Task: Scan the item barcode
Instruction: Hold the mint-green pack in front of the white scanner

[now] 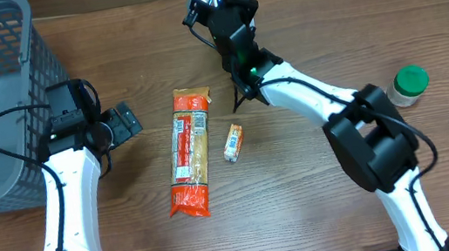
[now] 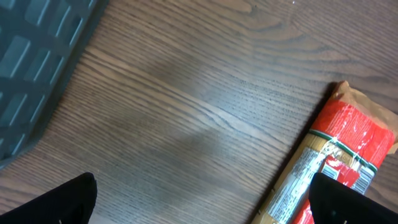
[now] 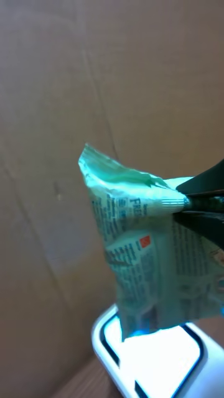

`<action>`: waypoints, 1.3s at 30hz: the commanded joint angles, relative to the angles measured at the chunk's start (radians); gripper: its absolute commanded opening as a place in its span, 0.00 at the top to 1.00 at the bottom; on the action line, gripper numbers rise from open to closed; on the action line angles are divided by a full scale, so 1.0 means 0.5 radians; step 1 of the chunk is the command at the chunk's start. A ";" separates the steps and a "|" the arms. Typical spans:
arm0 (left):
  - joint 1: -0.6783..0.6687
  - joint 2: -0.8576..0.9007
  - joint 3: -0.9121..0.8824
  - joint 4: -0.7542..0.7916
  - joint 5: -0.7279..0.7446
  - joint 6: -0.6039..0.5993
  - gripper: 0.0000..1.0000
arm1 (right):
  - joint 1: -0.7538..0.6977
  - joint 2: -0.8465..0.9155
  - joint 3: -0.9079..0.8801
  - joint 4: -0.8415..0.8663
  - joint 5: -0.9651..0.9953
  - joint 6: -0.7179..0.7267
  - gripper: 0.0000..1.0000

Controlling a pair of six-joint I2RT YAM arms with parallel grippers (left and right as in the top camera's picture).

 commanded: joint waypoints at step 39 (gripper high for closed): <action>-0.003 -0.034 0.011 -0.001 -0.018 0.031 0.00 | -0.145 0.460 0.050 0.716 -0.486 -0.520 0.96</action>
